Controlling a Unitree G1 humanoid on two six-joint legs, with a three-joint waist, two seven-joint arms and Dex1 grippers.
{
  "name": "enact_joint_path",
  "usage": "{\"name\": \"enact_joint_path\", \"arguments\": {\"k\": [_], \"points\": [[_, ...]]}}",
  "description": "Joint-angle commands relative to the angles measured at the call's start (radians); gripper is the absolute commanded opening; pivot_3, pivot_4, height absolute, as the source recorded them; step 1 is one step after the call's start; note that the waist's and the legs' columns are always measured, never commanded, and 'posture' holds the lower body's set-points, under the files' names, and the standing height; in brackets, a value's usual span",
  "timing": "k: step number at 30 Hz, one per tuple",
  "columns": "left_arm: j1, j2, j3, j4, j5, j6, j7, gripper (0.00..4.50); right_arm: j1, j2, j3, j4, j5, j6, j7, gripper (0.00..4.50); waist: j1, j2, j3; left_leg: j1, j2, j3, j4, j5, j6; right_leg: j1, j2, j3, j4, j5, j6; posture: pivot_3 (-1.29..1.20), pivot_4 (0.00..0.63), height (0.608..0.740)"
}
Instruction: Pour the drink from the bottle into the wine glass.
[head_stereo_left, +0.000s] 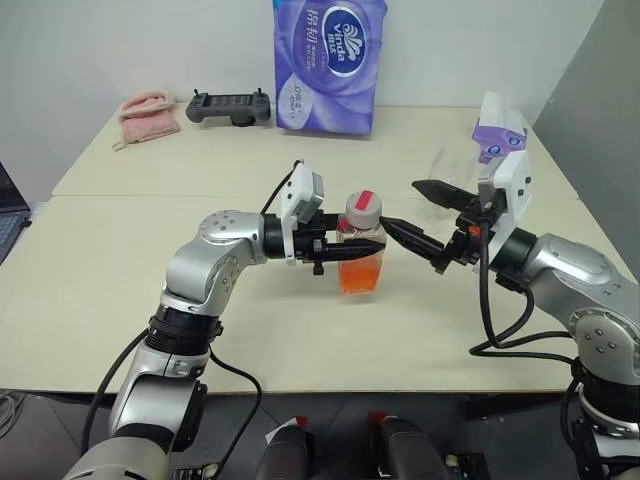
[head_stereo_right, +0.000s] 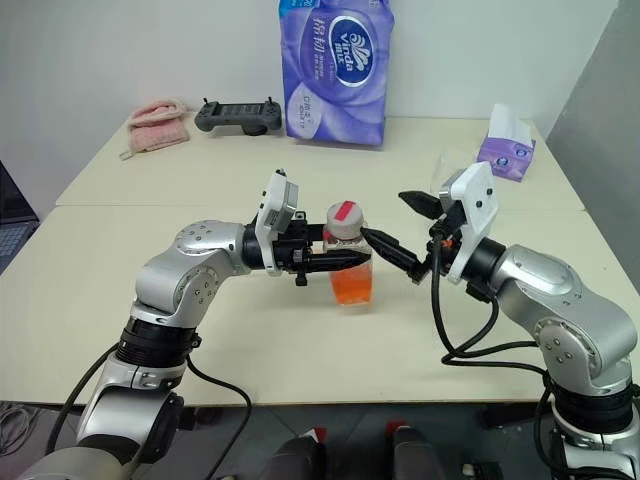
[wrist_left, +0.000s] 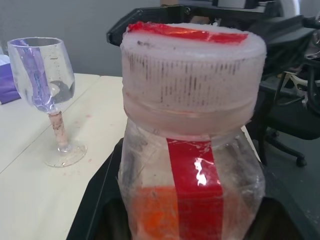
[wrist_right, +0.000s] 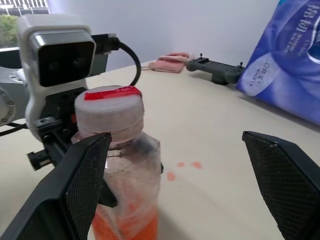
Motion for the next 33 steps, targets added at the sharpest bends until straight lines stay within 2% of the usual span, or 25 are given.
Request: {"name": "enact_joint_path", "arguments": {"k": [1, 8, 14, 17, 23, 27, 31, 33], "points": [[-0.02, -0.002, 0.012, -0.024, -0.015, -0.022, -0.007, 1.85, -0.005, 0.008, -0.002, -0.074, 0.075, 0.006, 0.01, 4.47, 0.0, 0.0, 0.0, 0.0, 0.0, 0.0, 0.0, 0.0, 0.0, 0.0, 0.0, 0.0, 0.0, 0.0, 0.0, 0.0, 0.15, 0.74], [-0.02, 0.0, 0.014, -0.027, -0.013, -0.018, -0.008, 1.85, -0.102, 0.128, 0.084, -0.021, 0.007, -0.02, -0.093, 4.47, -0.001, 0.0, 0.0, 0.0, 0.0, 0.0, 0.0, 0.0, 0.0, 0.0, 0.0, 0.0, 0.0, 0.0, 0.0, 0.0, 0.15, 0.74], [-0.02, 0.004, 0.015, -0.031, -0.013, -0.013, -0.006, 1.85, -0.128, 0.16, 0.116, 0.002, -0.022, -0.021, -0.096, 4.47, 0.0, 0.0, 0.0, 0.0, 0.0, 0.0, 0.0, 0.0, 0.0, 0.0, 0.0, 0.0, 0.0, 0.0, 0.0, 0.0, 0.15, 0.74], [-0.02, 0.005, 0.016, -0.031, -0.013, -0.013, -0.005, 1.85, -0.118, 0.153, 0.12, 0.004, -0.03, -0.025, -0.086, 3.9, 0.0, 0.0, 0.0, 0.0, 0.0, 0.0, 0.0, 0.0, 0.0, 0.0, 0.0, 0.0, 0.0, 0.0, 0.0, 0.0, 0.15, 0.74], [-0.019, 0.003, 0.015, -0.033, -0.013, -0.012, -0.004, 1.85, -0.118, 0.15, 0.105, 0.004, -0.034, -0.019, -0.079, 1.88, 0.0, 0.0, 0.0, 0.0, 0.0, 0.0, 0.0, 0.0, 0.0, 0.0, 0.0, 0.0, 0.0, 0.0, 0.0, 0.0, 0.15, 0.74], [-0.022, 0.0, 0.012, -0.027, -0.013, -0.015, -0.008, 1.85, -0.12, 0.109, 0.094, 0.014, -0.024, -0.014, -0.026, 1.84, 0.0, 0.0, 0.0, 0.0, 0.0, 0.0, 0.0, 0.0, 0.0, 0.0, 0.0, 0.0, 0.0, 0.0, 0.0, 0.0, 0.15, 0.74], [-0.037, -0.011, 0.003, -0.02, -0.03, -0.012, -0.031, 1.85, -0.171, 0.006, 0.082, 0.153, 0.059, -0.004, 0.243, 1.84, 0.0, 0.0, 0.0, 0.0, -0.001, 0.0, 0.0, 0.0, 0.0, 0.0, 0.0, 0.0, 0.0, 0.0, 0.0, 0.0, 0.15, 0.74], [-0.047, -0.017, -0.003, -0.015, -0.029, -0.014, -0.039, 1.85, -0.217, -0.053, 0.111, 0.249, 0.01, -0.04, 0.359, 1.84, 0.0, 0.0, 0.0, 0.001, 0.0, 0.0, 0.0, 0.0, 0.0, 0.001, 0.0, -0.001, 0.0, 0.0, 0.0, 0.0, 0.15, 0.74]]}}
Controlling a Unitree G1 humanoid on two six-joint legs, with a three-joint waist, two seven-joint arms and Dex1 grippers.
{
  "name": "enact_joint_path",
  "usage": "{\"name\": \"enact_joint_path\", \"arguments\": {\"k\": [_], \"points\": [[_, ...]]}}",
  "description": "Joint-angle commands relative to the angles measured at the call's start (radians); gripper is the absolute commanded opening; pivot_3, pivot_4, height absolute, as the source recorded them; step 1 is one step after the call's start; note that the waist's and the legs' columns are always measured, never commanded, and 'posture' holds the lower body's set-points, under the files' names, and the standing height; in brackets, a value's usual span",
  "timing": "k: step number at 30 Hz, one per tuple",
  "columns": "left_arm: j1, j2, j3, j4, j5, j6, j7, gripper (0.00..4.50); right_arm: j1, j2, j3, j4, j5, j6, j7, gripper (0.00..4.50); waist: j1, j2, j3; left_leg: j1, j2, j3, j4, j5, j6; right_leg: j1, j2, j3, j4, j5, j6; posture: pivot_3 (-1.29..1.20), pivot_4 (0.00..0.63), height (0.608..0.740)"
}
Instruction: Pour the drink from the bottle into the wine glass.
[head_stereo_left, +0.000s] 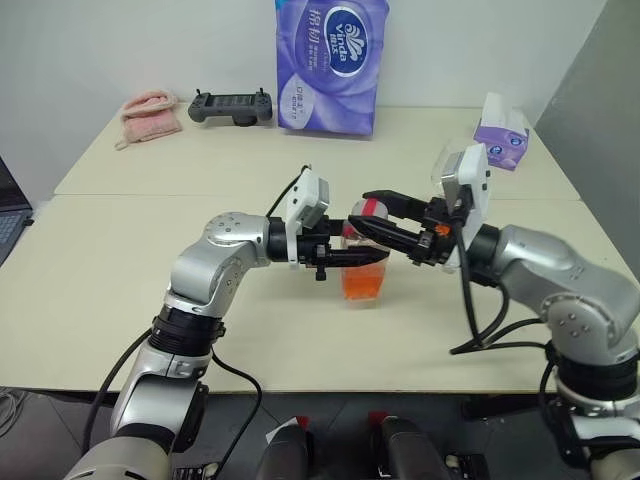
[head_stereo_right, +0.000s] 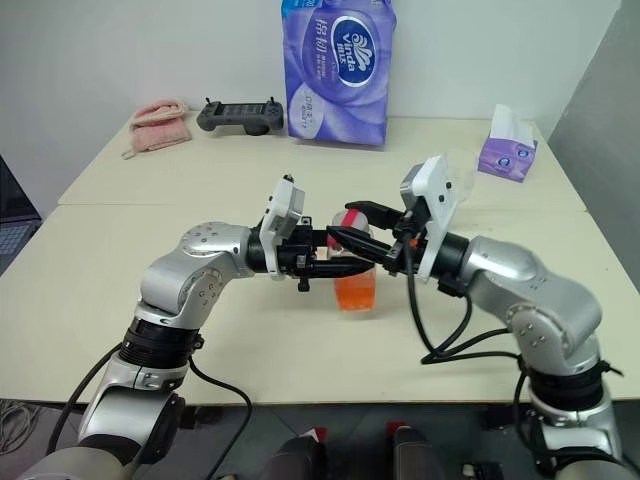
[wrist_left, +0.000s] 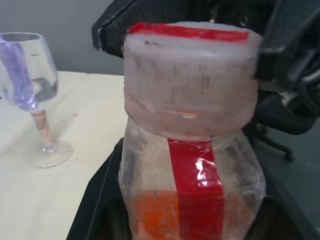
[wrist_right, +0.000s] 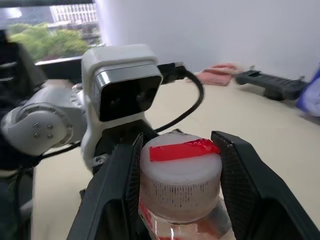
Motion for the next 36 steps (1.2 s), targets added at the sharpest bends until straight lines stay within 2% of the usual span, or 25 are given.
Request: {"name": "enact_joint_path", "arguments": {"k": [1, 4, 5, 10, 11, 15, 23, 31, 34, 36], "points": [[-0.049, -0.005, 0.027, -0.011, -0.024, -0.016, -0.007, 1.85, -0.059, -0.077, 0.023, 0.116, -0.04, -0.05, 0.201, 1.84, -0.001, 0.0, 0.0, 0.0, 0.0, 0.0, 0.0, 0.0, 0.0, 0.0, 0.0, 0.0, 0.0, 0.0, 0.0, 0.0, 0.15, 0.74], [-0.053, -0.007, 0.03, -0.005, -0.021, -0.018, -0.005, 1.85, -0.097, -0.118, 0.001, 0.202, -0.059, -0.062, 0.25, 1.84, -0.001, 0.0, 0.0, 0.0, 0.0, 0.0, 0.0, 0.0, 0.0, 0.0, 0.0, 0.0, 0.0, 0.0, 0.0, 0.0, 0.15, 0.74], [-0.051, -0.006, 0.031, -0.007, -0.022, -0.018, -0.003, 1.85, -0.101, -0.127, -0.027, 0.213, -0.034, -0.039, 0.243, 2.56, 0.0, 0.0, 0.0, 0.0, 0.0, 0.0, 0.0, 0.0, 0.0, 0.0, 0.0, 0.0, 0.0, 0.0, 0.0, 0.0, 0.15, 0.74], [-0.032, 0.006, 0.04, -0.023, -0.026, -0.012, 0.007, 1.85, -0.01, -0.183, -0.137, 0.11, 0.043, 0.041, 0.187, 4.27, 0.004, 0.0, 0.0, -0.001, 0.0, 0.0, 0.0, 0.0, 0.0, -0.001, -0.001, 0.0, 0.0, 0.0, 0.0, 0.0, 0.15, 0.74], [-0.029, 0.008, 0.043, -0.025, -0.026, -0.012, 0.01, 1.85, 0.022, -0.189, -0.152, 0.075, 0.051, 0.049, 0.172, 4.48, 0.005, 0.0, 0.0, -0.001, 0.0, 0.0, 0.0, 0.0, 0.0, 0.0, -0.001, 0.0, 0.0, 0.0, 0.0, 0.0, 0.15, 0.74], [-0.025, 0.008, 0.044, -0.02, -0.024, -0.015, 0.011, 1.85, 0.099, -0.151, -0.163, -0.042, 0.049, 0.048, 0.078, 4.48, 0.003, 0.0, 0.0, -0.001, 0.0, 0.0, 0.0, 0.0, 0.0, 0.0, -0.001, 0.0, 0.0, 0.0, 0.0, 0.0, 0.15, 0.74], [-0.038, 0.004, 0.039, -0.006, -0.017, -0.02, 0.006, 1.85, 0.058, 0.043, -0.086, -0.14, -0.016, 0.025, -0.181, 4.48, -0.001, 0.0, 0.0, 0.0, 0.001, 0.0, 0.0, 0.0, 0.0, -0.001, 0.0, 0.001, 0.001, 0.0, 0.0, 0.0, 0.15, 0.74], [-0.038, 0.006, 0.036, -0.01, -0.016, -0.019, 0.003, 1.85, 0.044, 0.11, -0.057, -0.136, -0.01, 0.022, -0.213, 4.48, 0.0, 0.0, 0.0, -0.001, 0.0, 0.0, 0.0, 0.0, 0.0, -0.001, -0.001, 0.001, 0.0, 0.0, 0.0, 0.0, 0.15, 0.74], [-0.038, 0.006, 0.036, -0.01, -0.015, -0.02, 0.004, 1.85, 0.044, 0.115, -0.063, -0.131, 0.002, 0.024, -0.207, 3.89, 0.0, 0.0, 0.0, -0.001, 0.0, 0.0, 0.0, 0.0, 0.0, -0.001, 0.0, 0.001, 0.0, 0.0, 0.0, 0.0, 0.15, 0.74], [-0.036, 0.007, 0.037, -0.012, -0.014, -0.02, 0.006, 1.85, 0.04, 0.117, -0.073, -0.127, 0.014, 0.028, -0.208, 3.23, 0.0, 0.0, 0.0, -0.001, 0.0, 0.0, 0.0, 0.0, 0.0, -0.001, 0.0, 0.001, 0.0, 0.0, 0.0, 0.0, 0.15, 0.74]]}}
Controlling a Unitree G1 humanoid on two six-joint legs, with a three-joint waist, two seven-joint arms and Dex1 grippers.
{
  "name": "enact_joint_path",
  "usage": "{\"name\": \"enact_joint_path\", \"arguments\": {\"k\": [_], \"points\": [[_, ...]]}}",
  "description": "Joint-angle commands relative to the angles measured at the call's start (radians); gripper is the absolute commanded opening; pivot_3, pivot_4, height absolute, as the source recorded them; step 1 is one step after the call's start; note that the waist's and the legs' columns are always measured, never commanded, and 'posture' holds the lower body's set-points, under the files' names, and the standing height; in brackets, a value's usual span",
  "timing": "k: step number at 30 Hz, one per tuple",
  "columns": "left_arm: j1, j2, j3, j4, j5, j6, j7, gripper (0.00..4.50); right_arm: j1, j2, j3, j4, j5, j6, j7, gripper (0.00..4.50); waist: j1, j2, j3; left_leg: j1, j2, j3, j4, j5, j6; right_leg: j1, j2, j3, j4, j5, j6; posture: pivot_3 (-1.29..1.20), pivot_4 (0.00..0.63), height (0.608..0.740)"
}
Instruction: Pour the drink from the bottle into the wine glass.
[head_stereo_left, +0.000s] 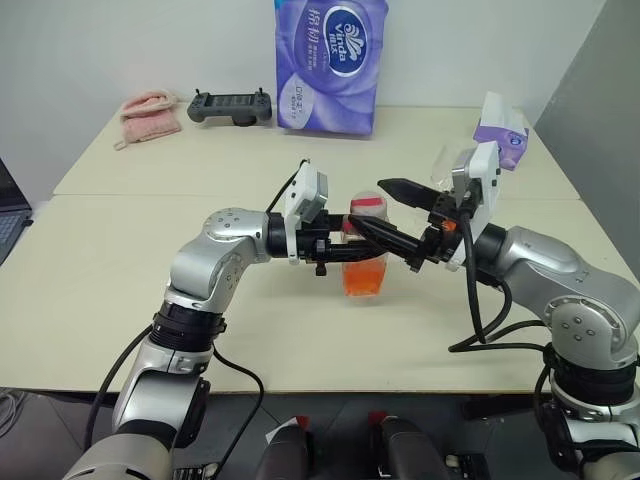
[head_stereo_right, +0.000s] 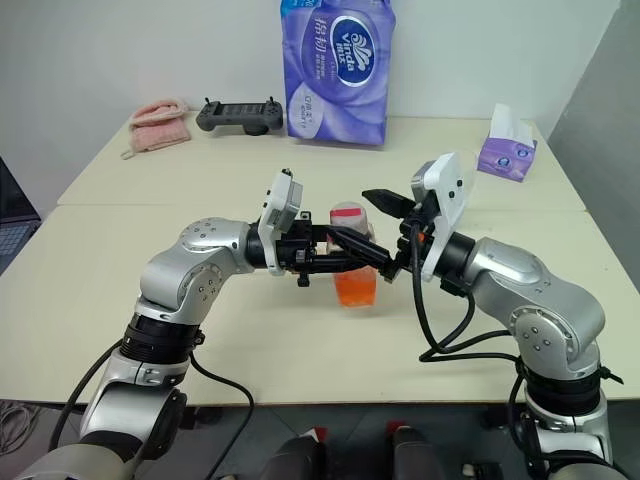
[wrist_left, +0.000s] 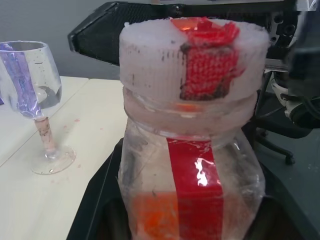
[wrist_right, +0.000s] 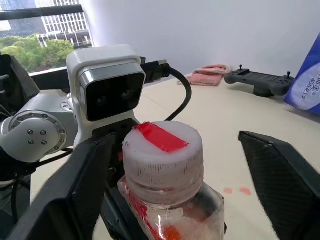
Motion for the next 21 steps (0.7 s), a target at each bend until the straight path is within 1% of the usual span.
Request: {"name": "enact_joint_path", "arguments": {"k": [1, 4, 5, 8, 11, 13, 15, 17, 19, 20, 21], "points": [[-0.017, 0.002, 0.017, -0.031, -0.011, -0.021, 0.002, 1.85, -0.029, 0.006, -0.03, -0.015, 0.042, -0.013, 0.003, 2.9, 0.0, 0.0, 0.0, 0.0, 0.0, 0.0, 0.0, 0.0, 0.0, 0.0, 0.0, 0.0, 0.0, 0.0, 0.0, 0.0, 0.15, 0.74], [-0.011, 0.001, 0.016, -0.032, -0.007, -0.026, 0.006, 1.85, -0.034, 0.006, -0.037, -0.01, 0.07, -0.003, -0.001, 1.83, 0.0, 0.0, 0.0, 0.0, 0.0, 0.0, 0.0, 0.0, 0.0, 0.0, 0.0, 0.0, 0.0, 0.0, 0.0, 0.0, 0.15, 0.74], [-0.011, 0.0, 0.016, -0.032, -0.006, -0.027, 0.007, 1.85, -0.036, 0.004, -0.037, -0.01, 0.074, -0.003, -0.002, 1.76, 0.0, 0.0, 0.0, 0.0, 0.0, 0.0, 0.0, 0.0, 0.0, 0.0, 0.0, 0.0, 0.0, 0.0, 0.0, 0.0, 0.15, 0.74], [-0.012, -0.002, 0.015, -0.031, -0.004, -0.029, 0.009, 1.85, -0.055, 0.009, -0.052, -0.003, 0.083, -0.007, -0.02, 1.74, 0.0, 0.0, 0.0, 0.0, 0.0, 0.0, 0.0, 0.0, 0.0, 0.0, 0.0, 0.0, 0.0, 0.0, 0.0, 0.0, 0.15, 0.74], [-0.009, 0.0, 0.016, -0.032, -0.004, -0.029, 0.01, 1.85, -0.147, 0.059, -0.142, 0.055, 0.173, -0.01, -0.132, 1.73, 0.0, 0.0, 0.0, 0.0, 0.0, 0.0, 0.0, 0.0, 0.0, 0.0, 0.0, 0.0, 0.0, 0.0, 0.0, 0.0, 0.15, 0.74], [-0.004, 0.0, 0.017, -0.035, -0.004, -0.029, 0.011, 1.85, -0.182, 0.072, -0.181, 0.078, 0.21, -0.004, -0.188, 1.73, 0.0, 0.0, 0.0, 0.0, 0.0, 0.0, 0.0, 0.0, 0.0, 0.0, 0.0, 0.0, 0.001, 0.0, 0.0, 0.0, 0.15, 0.74], [-0.002, 0.001, 0.018, -0.036, -0.004, -0.029, 0.013, 1.85, -0.149, 0.031, -0.177, 0.067, 0.117, -0.028, -0.199, 1.73, 0.001, 0.0, 0.0, 0.0, 0.001, 0.0, 0.0, 0.0, 0.0, 0.0, 0.0, 0.0, 0.0, 0.0, 0.0, 0.0, 0.15, 0.74], [-0.001, 0.002, 0.021, -0.036, -0.004, -0.029, 0.018, 1.85, -0.084, -0.007, -0.173, 0.066, 0.009, -0.07, -0.221, 1.73, 0.005, 0.0, 0.0, -0.001, 0.0, 0.0, -0.001, 0.0, 0.0, 0.0, 0.0, -0.001, -0.001, 0.0, 0.0, 0.0, 0.15, 0.74], [0.003, 0.004, 0.024, -0.037, -0.004, -0.029, 0.024, 1.85, 0.032, -0.062, -0.137, 0.062, -0.111, -0.12, -0.205, 1.73, 0.008, 0.0, 0.0, -0.001, -0.001, 0.0, 0.0, 0.0, 0.0, 0.0, -0.001, 0.0, -0.001, 0.0, 0.0, 0.0, 0.15, 0.74], [0.005, 0.005, 0.025, -0.039, -0.005, -0.029, 0.026, 1.85, 0.1, -0.098, -0.098, 0.065, -0.199, -0.152, -0.208, 1.73, 0.01, 0.0, 0.0, -0.001, -0.001, 0.0, 0.0, 0.0, 0.0, 0.0, -0.001, 0.0, -0.001, 0.0, 0.0, 0.0, 0.15, 0.74], [0.007, 0.005, 0.025, -0.042, -0.006, -0.027, 0.028, 1.85, 0.175, -0.108, -0.076, 0.081, -0.263, -0.162, -0.234, 1.73, 0.012, 0.0, 0.0, -0.001, -0.001, 0.001, 0.0, 0.0, 0.0, 0.0, -0.001, 0.0, -0.001, 0.0, 0.001, 0.0, 0.15, 0.74]]}}
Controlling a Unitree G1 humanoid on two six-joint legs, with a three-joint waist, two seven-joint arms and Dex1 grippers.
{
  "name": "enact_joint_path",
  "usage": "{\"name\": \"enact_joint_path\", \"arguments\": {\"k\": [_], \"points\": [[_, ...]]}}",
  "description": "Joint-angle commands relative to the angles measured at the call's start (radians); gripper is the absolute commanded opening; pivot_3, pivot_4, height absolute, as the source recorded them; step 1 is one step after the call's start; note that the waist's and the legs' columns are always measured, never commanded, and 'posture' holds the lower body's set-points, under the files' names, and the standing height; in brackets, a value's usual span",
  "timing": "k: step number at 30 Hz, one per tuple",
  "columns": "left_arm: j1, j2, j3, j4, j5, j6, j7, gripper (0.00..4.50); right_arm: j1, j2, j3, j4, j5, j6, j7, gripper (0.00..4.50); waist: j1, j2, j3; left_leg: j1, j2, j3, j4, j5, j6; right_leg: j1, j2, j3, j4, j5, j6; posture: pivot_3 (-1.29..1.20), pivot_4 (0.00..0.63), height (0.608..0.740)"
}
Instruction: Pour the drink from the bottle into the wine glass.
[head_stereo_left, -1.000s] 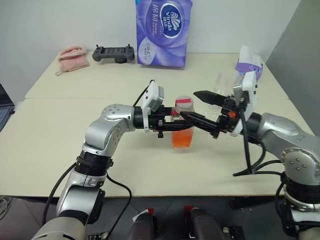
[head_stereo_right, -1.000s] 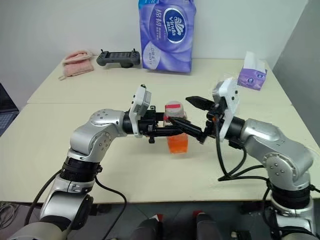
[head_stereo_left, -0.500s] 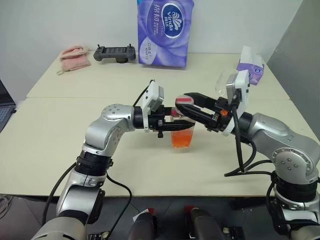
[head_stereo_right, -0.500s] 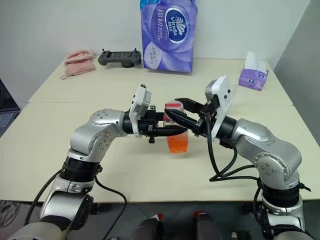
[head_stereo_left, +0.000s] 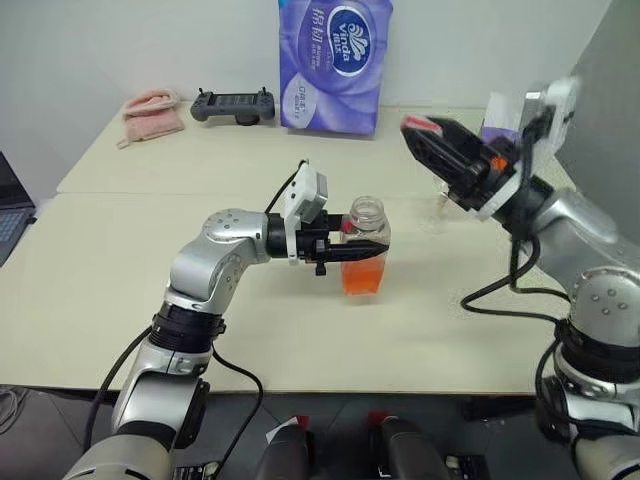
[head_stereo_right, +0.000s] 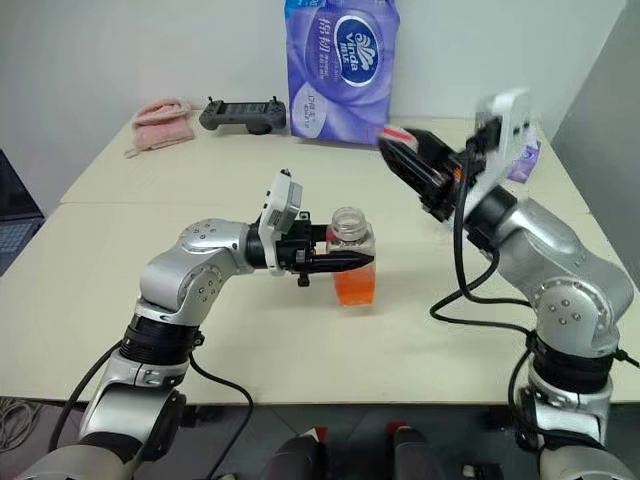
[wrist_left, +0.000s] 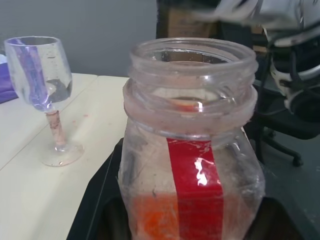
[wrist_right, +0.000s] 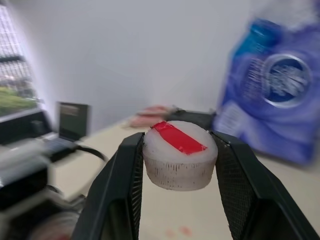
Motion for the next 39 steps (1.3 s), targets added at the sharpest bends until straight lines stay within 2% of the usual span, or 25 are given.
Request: {"name": "enact_joint_path", "arguments": {"k": [1, 4, 7, 11, 15, 21, 26, 29, 30, 33, 36, 39], "points": [[-0.003, 0.002, 0.022, -0.045, -0.014, -0.019, 0.009, 1.85, 0.201, -0.04, 0.071, 0.024, -0.233, -0.078, -0.059, 1.73, 0.0, 0.0, 0.0, 0.0, 0.0, 0.0, 0.0, 0.0, 0.0, 0.0, 0.0, 0.0, 0.0, 0.0, 0.0, 0.0, 0.15, 0.74], [0.0, 0.001, 0.021, -0.049, -0.009, -0.023, 0.015, 1.85, 0.342, 0.022, 0.112, 0.059, -0.307, -0.116, -0.091, 1.73, -0.002, 0.0, 0.0, 0.001, 0.001, 0.002, -0.001, 0.0, 0.0, -0.001, 0.001, 0.002, 0.001, 0.0, 0.0, 0.0, 0.15, 0.74], [0.0, 0.002, 0.021, -0.052, -0.01, -0.022, 0.019, 1.85, 0.409, 0.103, 0.162, 0.092, -0.375, -0.146, -0.125, 1.73, -0.017, 0.001, 0.0, 0.002, 0.003, 0.004, -0.001, 0.0, 0.0, -0.001, 0.002, 0.004, 0.002, 0.0, 0.0, 0.0, 0.15, 0.74], [-0.006, 0.009, 0.021, -0.049, -0.01, -0.018, 0.016, 1.85, 0.414, 0.174, 0.189, 0.13, -0.433, -0.176, -0.137, 3.04, -0.014, 0.001, 0.0, 0.003, 0.003, 0.004, -0.002, 0.0, 0.0, -0.001, 0.004, 0.004, 0.002, 0.0, 0.0, 0.0, 0.15, 0.74], [-0.01, 0.009, 0.02, -0.038, -0.004, -0.027, 0.019, 1.85, 0.412, 0.175, 0.166, 0.125, -0.453, -0.169, -0.113, 4.46, -0.009, 0.001, 0.0, 0.002, 0.002, 0.004, -0.001, 0.0, 0.0, -0.001, 0.002, 0.004, 0.001, 0.0, 0.0, 0.0, 0.15, 0.74], [-0.003, 0.001, 0.018, -0.041, -0.004, -0.03, 0.03, 1.85, 0.42, 0.166, 0.144, 0.095, -0.471, -0.154, -0.098, 4.46, -0.009, 0.001, -0.001, 0.002, 0.001, 0.003, -0.001, 0.0, 0.0, -0.001, 0.002, 0.003, 0.001, 0.0, 0.0, 0.0, 0.15, 0.74], [-0.01, 0.011, 0.047, -0.014, 0.006, -0.034, 0.065, 1.85, 0.428, 0.031, 0.114, -0.068, -0.484, -0.209, 0.03, 4.46, -0.009, 0.001, 0.0, 0.002, 0.001, 0.003, -0.001, 0.0, 0.0, -0.001, 0.002, 0.004, 0.001, 0.0, 0.0, 0.0, 0.15, 0.74], [-0.005, 0.015, 0.057, 0.016, 0.048, -0.073, 0.113, 1.85, 0.386, 0.015, 0.046, -0.18, -0.283, -0.15, 0.132, 4.46, -0.009, 0.001, 0.0, 0.002, 0.002, 0.003, -0.001, 0.0, 0.0, 0.0, 0.003, 0.003, 0.001, 0.0, 0.0, 0.0, 0.15, 0.74], [-0.009, 0.014, 0.066, 0.038, 0.068, -0.091, 0.143, 1.85, 0.333, -0.003, 0.014, -0.224, -0.13, -0.094, 0.177, 4.46, -0.01, 0.001, 0.0, 0.002, 0.002, 0.002, -0.001, 0.0, 0.0, 0.0, 0.003, 0.002, 0.001, 0.0, 0.0, 0.0, 0.15, 0.74], [-0.05, 0.0, 0.111, 0.132, 0.147, -0.155, 0.3, 1.85, 0.144, -0.061, -0.038, -0.258, 0.114, 0.02, 0.201, 4.46, -0.015, 0.001, 0.0, 0.003, 0.002, 0.002, -0.001, 0.0, 0.0, 0.0, 0.003, 0.003, 0.002, 0.0, 0.0, 0.0, 0.15, 0.74], [-0.107, -0.019, 0.167, 0.232, 0.222, -0.235, 0.488, 1.85, 0.016, -0.084, -0.035, -0.228, 0.24, 0.094, 0.16, 4.46, -0.01, 0.0, 0.0, 0.002, 0.002, -0.001, 0.0, 0.0, 0.0, 0.0, 0.003, 0.0, 0.001, 0.0, 0.0, 0.0, 0.15, 0.74], [-0.148, -0.024, 0.221, 0.315, 0.316, -0.304, 0.713, 1.85, -0.058, -0.087, 0.007, -0.194, 0.276, 0.121, 0.153, 4.46, -0.007, 0.0, 0.0, 0.0, 0.001, -0.002, -0.001, 0.0, 0.0, 0.0, 0.001, -0.002, -0.001, 0.0, 0.0, 0.0, 0.15, 0.74]]}}
